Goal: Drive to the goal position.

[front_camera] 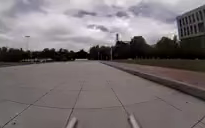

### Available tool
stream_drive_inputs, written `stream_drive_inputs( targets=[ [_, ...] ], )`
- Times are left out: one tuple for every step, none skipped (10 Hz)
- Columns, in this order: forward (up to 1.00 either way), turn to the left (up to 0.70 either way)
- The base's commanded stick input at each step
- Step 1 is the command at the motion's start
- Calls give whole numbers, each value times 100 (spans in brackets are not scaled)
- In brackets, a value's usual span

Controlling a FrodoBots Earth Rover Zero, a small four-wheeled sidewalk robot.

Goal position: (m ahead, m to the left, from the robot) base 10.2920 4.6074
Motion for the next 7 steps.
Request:
stream_drive_inputs(
  targets=[
    [70, 1],
    [70, 1],
    [70, 1],
    [70, 1],
    [70, 1],
    [70, 1],
    [70, 1]
  ],
)
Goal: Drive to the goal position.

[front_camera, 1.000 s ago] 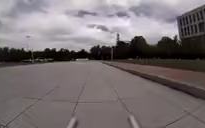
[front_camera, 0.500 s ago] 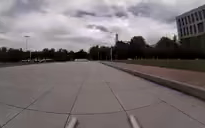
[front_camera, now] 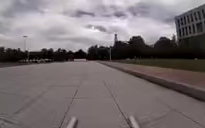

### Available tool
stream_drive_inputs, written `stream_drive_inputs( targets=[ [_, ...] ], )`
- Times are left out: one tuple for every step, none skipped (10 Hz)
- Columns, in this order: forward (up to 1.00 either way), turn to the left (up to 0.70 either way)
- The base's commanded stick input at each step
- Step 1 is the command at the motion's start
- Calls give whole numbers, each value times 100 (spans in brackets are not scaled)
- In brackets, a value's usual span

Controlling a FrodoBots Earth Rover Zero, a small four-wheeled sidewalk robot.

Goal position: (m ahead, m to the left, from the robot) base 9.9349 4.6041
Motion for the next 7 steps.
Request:
stream_drive_inputs(
  targets=[
    [70, 1],
    [70, 1],
    [70, 1],
    [70, 1],
    [70, 1],
    [70, 1],
    [70, 1]
  ],
)
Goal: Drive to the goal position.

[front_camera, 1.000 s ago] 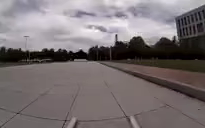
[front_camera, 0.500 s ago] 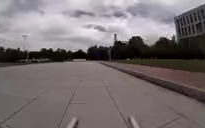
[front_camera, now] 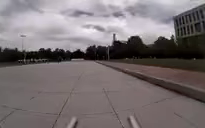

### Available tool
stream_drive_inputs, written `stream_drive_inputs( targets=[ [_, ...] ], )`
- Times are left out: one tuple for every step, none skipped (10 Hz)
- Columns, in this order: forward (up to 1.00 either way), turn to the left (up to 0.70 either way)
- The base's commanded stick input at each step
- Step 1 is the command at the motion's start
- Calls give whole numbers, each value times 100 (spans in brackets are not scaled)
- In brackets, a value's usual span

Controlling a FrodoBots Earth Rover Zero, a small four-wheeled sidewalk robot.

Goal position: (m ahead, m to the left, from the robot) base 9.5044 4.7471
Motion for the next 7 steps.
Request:
stream_drive_inputs(
  targets=[
    [70, 1],
    [70, 1],
    [70, 1],
    [70, 1],
    [70, 1],
    [70, 1],
    [70, 1]
  ],
)
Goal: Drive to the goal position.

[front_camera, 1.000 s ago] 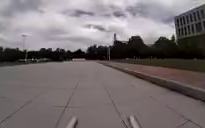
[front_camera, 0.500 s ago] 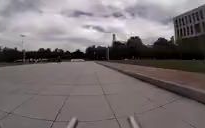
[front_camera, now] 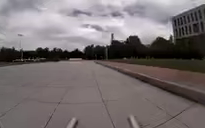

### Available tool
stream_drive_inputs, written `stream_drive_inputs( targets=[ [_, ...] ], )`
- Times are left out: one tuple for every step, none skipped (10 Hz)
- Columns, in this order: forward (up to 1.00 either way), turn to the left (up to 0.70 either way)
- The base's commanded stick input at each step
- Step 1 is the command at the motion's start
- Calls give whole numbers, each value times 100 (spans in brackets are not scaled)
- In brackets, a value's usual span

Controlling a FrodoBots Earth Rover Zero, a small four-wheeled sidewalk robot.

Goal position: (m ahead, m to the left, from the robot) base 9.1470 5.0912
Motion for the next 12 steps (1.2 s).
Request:
stream_drive_inputs(
  targets=[
    [70, 1],
    [70, 1],
    [70, 1],
    [70, 1],
    [70, 1],
    [70, 1],
    [70, 1],
    [70, 1],
    [70, 1],
    [70, 1],
    [70, 1],
    [70, 1]
  ],
)
